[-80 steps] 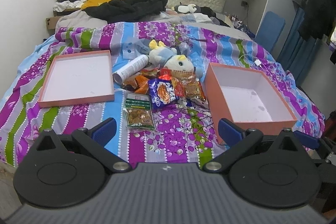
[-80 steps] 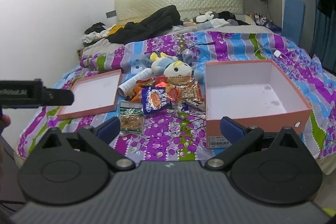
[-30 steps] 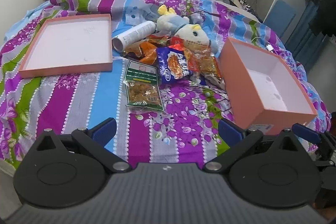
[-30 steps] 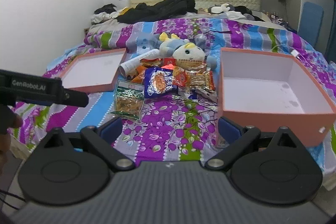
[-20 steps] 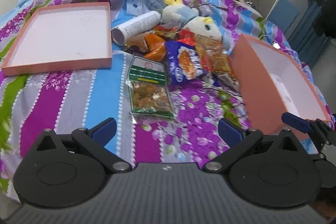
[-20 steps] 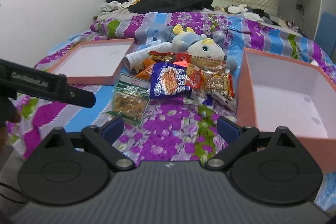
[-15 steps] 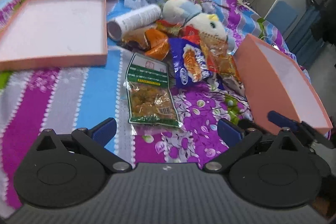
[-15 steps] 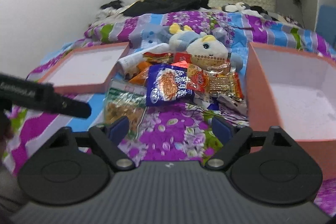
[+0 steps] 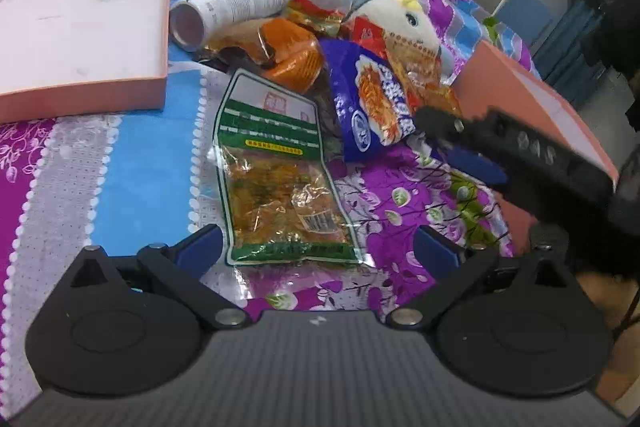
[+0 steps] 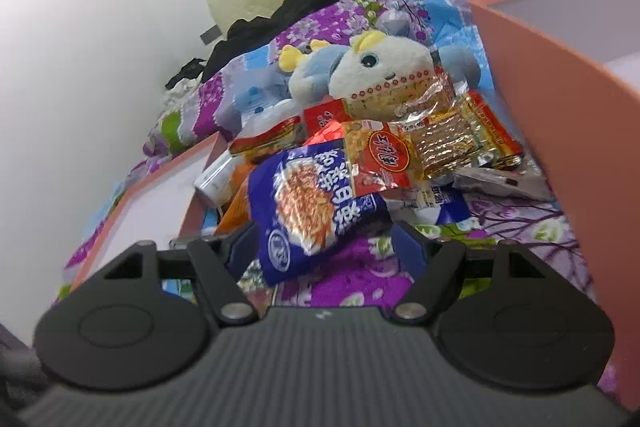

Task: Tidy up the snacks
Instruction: 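Move both tools down toward the snack pile, then grasp the green-labeled snack bag with left tool while right tool grasps blue snack bag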

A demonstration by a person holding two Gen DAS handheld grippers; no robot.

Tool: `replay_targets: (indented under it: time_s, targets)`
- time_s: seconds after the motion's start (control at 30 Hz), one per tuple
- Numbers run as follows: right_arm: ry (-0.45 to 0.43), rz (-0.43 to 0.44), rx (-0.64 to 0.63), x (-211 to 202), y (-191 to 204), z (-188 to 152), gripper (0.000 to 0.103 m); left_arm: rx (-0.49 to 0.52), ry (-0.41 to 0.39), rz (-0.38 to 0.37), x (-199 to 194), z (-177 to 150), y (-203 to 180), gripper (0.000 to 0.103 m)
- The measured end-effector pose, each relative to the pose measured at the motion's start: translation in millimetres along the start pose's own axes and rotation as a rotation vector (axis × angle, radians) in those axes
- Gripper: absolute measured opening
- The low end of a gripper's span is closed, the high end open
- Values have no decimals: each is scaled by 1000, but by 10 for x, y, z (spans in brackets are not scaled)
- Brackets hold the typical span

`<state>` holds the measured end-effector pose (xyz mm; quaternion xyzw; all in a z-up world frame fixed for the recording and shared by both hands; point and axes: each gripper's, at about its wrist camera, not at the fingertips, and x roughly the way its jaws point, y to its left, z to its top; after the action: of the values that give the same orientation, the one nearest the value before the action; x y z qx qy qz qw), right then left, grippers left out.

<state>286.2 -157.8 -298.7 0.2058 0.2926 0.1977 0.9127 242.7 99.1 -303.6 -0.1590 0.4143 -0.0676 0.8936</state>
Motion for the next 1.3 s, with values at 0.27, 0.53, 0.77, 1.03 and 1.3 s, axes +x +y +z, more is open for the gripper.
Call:
replay_targets:
  time_s: [0.27, 0.53, 0.77, 1.03, 1.3]
  targets:
    - [54, 5, 17, 442, -11, 35, 75, 9, -1, 2, 181, 13, 90, 99]
    - [87, -3, 35, 704, -30, 66, 76, 125, 24, 38, 332, 61, -40, 93]
    - [99, 3, 48, 726, -31, 94, 50, 160, 22, 81, 373, 51, -102, 80]
    - [109, 5, 18, 501, 61, 111, 30, 163, -12, 68, 237, -4, -96, 69]
    - [135, 18, -5, 134, 140, 11, 16, 136, 7, 108, 6, -88, -94, 67]
